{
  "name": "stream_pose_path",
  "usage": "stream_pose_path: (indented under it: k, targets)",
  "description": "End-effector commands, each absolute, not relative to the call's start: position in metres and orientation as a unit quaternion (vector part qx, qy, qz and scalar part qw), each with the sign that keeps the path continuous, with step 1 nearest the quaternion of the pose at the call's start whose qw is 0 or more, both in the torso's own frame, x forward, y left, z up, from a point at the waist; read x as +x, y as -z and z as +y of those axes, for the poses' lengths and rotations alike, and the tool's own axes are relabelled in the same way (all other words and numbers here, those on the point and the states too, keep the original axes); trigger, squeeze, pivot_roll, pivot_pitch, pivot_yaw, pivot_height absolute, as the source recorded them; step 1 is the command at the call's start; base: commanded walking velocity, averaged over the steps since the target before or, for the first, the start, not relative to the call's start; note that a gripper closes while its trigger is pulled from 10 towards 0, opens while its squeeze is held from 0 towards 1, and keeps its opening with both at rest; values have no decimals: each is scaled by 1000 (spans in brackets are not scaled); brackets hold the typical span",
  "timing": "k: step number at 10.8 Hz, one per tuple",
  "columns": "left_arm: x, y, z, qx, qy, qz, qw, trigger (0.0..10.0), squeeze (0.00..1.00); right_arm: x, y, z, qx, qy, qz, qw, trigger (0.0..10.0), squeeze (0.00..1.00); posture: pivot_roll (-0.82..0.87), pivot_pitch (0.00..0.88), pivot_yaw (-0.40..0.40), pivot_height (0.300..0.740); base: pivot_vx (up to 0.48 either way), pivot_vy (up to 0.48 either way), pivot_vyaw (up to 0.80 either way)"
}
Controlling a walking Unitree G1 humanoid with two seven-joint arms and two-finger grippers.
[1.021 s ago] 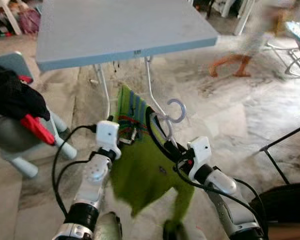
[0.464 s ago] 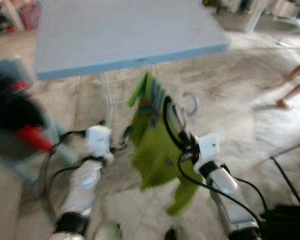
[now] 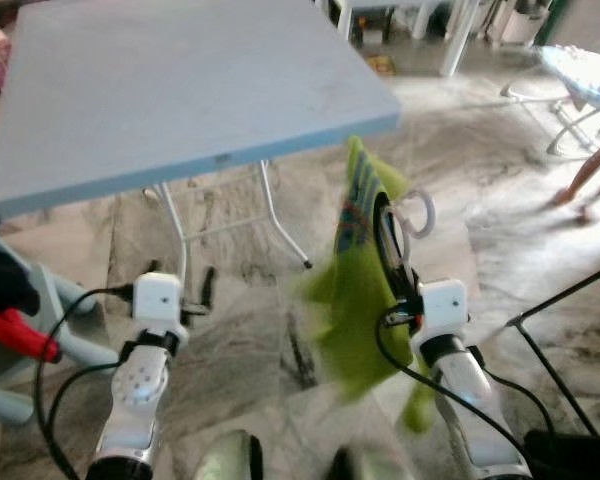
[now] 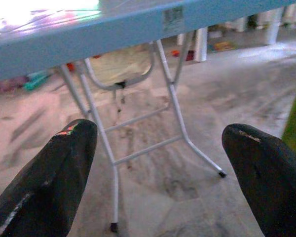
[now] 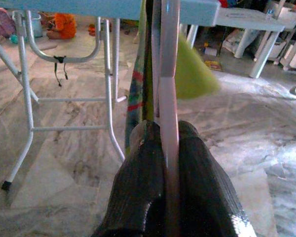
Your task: Hang hanger
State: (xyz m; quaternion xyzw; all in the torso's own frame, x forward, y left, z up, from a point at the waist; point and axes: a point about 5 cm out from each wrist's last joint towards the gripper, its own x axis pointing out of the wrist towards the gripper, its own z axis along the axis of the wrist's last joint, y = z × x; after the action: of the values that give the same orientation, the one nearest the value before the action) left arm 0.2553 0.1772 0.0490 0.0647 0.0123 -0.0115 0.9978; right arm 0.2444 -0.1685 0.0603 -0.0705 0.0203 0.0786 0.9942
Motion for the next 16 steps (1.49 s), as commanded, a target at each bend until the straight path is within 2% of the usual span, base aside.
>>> stream_pose_path:
  k: [1,4,7,9,11,12,13,16]
  targets:
    - [245,-40,173,67,18,32,997,10000,0,245,-69,-168,-73,-87,-4,993,10000,0,2,141,-2,740,0,0,800]
    - [249,-41,168,70,14,32,997,10000,0,250,-77,-159,-62,-120,-14,991,10000,0,4,139,-7,740,0,0,800]
    - [264,-49,157,33,32,36,998,10000,0,249,-74,-152,-57,-154,-3,986,10000,0,-4,141,-2,740,0,0,773]
    - [277,-55,150,29,43,30,998,10000,0,248,-72,-146,-61,-197,10,979,10000,0,-19,136,5,740,0,0,0]
    - [289,-61,146,25,50,23,998,10000,0,250,-76,-150,-50,-196,8,979,10000,0,-25,134,4,740,0,0,0]
    - [294,-64,144,28,60,16,998,10000,0,246,-75,-145,-37,-234,22,971,10000,0,-40,136,7,740,0,0,0]
    - [299,-65,139,39,78,16,996,10000,0,236,-76,-130,-17,-318,40,947,10000,0,-47,138,9,740,0,0,0]
    - [308,-63,123,22,105,30,994,10000,0,242,-89,-115,39,-370,42,927,10000,0,-61,130,12,740,0,0,0]
